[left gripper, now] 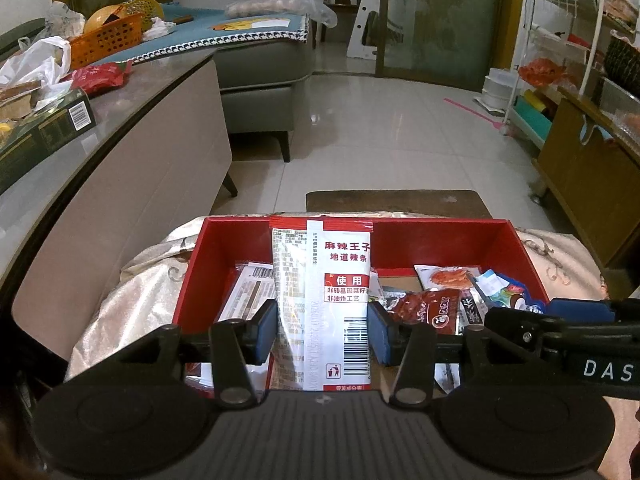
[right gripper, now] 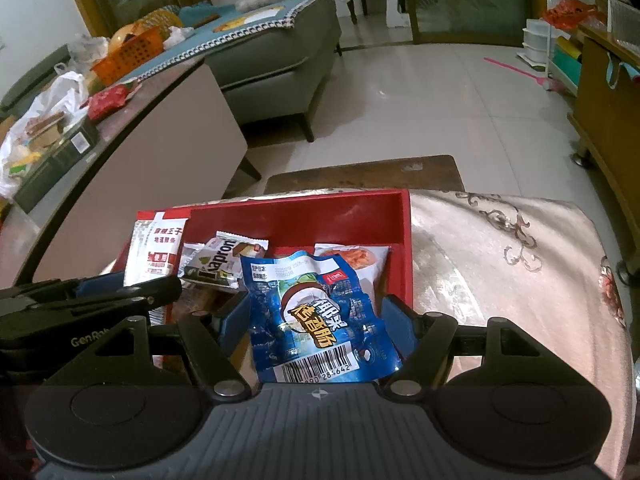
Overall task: Organize snacks
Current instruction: 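Lift both bags and carry them over the red box, then lower the spicy-strip bag and blue coconut bag into the red box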
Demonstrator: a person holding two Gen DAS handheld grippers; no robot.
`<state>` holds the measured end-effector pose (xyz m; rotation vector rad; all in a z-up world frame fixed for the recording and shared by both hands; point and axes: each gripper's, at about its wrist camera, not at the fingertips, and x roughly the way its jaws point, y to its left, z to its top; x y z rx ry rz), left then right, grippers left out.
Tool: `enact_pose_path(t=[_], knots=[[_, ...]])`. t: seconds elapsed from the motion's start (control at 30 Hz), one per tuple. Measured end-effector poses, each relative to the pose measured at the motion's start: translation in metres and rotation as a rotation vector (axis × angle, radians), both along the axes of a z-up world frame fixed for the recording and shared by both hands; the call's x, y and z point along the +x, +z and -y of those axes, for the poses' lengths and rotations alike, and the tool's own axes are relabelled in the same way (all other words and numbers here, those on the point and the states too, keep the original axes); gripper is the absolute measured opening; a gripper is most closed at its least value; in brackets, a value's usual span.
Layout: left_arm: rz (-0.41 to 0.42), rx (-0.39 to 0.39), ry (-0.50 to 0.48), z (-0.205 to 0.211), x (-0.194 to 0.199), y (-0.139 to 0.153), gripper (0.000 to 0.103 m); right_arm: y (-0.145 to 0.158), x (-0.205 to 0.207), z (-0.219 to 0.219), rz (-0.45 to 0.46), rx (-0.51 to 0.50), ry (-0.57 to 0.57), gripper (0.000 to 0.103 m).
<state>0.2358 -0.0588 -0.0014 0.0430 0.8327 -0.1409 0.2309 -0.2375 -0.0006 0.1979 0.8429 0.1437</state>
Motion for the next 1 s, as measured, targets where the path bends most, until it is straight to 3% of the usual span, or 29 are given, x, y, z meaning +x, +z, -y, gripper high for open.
enact_pose_path(t=[1.0], knots=[[-0.029,0.02,0.001,0.0,0.001,-0.012,0.042,-0.015,0.005,-0.005,-0.047,-0.029,0.015,0.077]])
